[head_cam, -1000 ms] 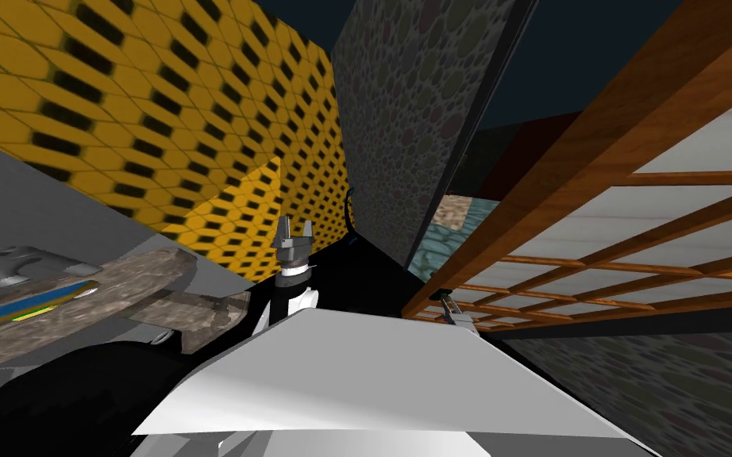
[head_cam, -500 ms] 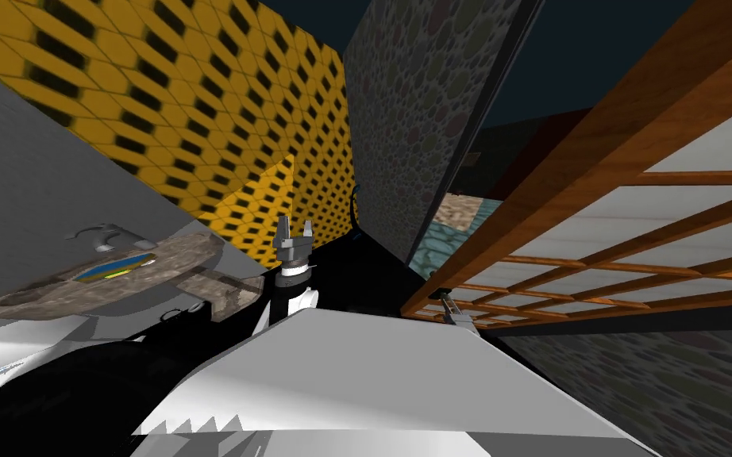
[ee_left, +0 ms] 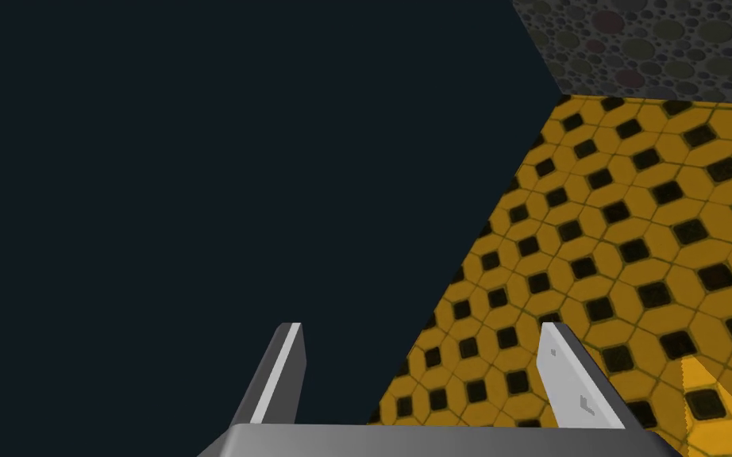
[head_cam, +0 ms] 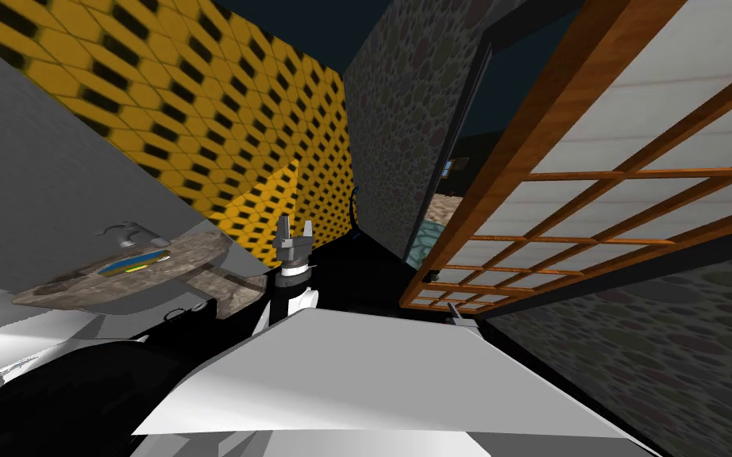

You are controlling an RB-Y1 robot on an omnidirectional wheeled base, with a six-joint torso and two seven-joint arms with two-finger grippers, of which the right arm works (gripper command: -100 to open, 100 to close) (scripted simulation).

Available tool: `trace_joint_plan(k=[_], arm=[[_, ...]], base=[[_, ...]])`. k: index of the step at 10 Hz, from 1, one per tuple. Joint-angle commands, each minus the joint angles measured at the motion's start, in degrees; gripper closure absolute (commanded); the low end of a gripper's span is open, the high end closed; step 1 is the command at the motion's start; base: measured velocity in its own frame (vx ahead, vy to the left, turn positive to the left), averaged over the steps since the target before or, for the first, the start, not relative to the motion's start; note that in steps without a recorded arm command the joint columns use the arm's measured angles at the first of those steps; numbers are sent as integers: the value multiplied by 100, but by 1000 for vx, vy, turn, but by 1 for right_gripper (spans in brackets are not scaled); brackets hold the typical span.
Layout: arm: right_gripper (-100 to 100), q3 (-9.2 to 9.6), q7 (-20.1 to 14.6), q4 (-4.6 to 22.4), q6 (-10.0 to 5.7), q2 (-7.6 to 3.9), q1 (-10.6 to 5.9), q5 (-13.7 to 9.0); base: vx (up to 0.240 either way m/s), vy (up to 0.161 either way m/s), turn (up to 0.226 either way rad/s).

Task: Pull the door open

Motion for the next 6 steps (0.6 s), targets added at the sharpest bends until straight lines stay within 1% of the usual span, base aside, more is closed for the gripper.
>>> trace_joint_plan(k=[1,2,4,5,6], arm=[[-100,-69,37,3,103,56,-94,-15],[-100,-84,45,4,126,69,-114,-18],[-100,-156,83,7,234,127,-212,-33],[-100,-125,52,63,166,124,-194,-22],[100,-125,52,63,166,124,-194,-22]], base=[[132,-23,49],[212,-17,76],[253,-5,56],[113,-10,18],[-6,0,-10]])
